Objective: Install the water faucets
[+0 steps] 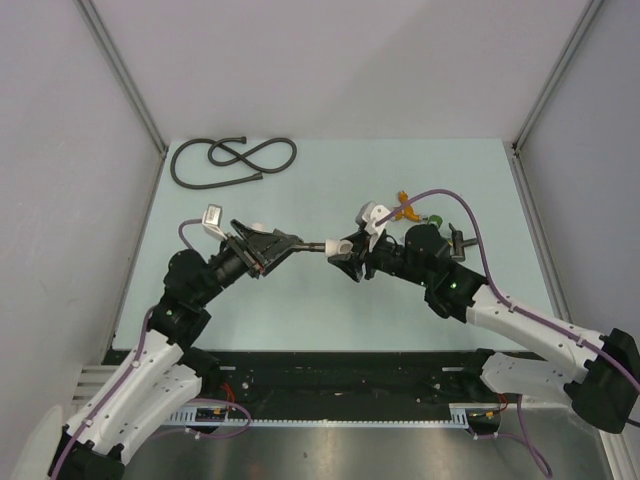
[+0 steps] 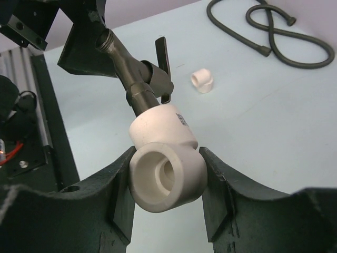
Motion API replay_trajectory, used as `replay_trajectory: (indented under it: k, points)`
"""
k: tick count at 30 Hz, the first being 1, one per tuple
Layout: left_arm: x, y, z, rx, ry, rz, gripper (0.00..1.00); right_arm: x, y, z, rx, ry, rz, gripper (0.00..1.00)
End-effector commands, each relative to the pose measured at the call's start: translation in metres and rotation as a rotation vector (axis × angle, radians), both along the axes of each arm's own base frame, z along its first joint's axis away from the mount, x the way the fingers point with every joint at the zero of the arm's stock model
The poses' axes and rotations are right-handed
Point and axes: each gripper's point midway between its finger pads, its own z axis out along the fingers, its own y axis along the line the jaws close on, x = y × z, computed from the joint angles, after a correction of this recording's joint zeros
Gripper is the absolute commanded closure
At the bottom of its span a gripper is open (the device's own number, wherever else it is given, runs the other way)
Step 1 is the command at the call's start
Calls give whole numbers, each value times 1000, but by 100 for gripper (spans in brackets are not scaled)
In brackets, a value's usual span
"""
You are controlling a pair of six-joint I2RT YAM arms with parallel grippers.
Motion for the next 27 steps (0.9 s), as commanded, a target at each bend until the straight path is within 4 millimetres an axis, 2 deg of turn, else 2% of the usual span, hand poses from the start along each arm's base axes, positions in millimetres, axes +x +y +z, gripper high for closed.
replay_trajectory:
  k: [1,4,8,13,14,16,17,18,20,21,23,24,25,27]
  points:
    - [1,2,6,-62,38,19,11,-11,10,50,32,-233,27,100]
    - [3,4,2,-73,58,34,16,-20,17,48,-12,-303,42,100]
    - [5,4,-9,-82,88,46,22,-22,22,41,-51,-334,34,100]
    - [5,4,-30,-122,156,44,36,-30,24,45,-50,-376,45,100]
    - [5,3,-28,-137,148,39,38,-30,25,45,-51,-379,50,100]
    - [4,3,-33,-160,165,36,48,-34,27,47,-43,-385,69,100]
    - [4,3,-29,-178,149,32,52,-35,28,47,-38,-381,73,100]
    - [5,4,-28,-194,151,38,60,-37,29,47,-35,-377,80,100]
    - [4,6,-25,-216,131,41,69,-37,30,45,-32,-361,85,100]
    - [5,8,-23,-226,125,53,77,-38,30,46,-26,-353,87,100]
    - [4,10,-20,-245,90,60,87,-39,30,44,-21,-331,87,100]
    - [4,12,-18,-247,63,67,97,-40,32,43,-8,-302,89,100]
    - [4,14,-19,-249,45,80,100,-40,33,43,2,-283,87,100]
    - [1,18,-9,-244,-43,93,100,-42,35,42,31,-221,84,100]
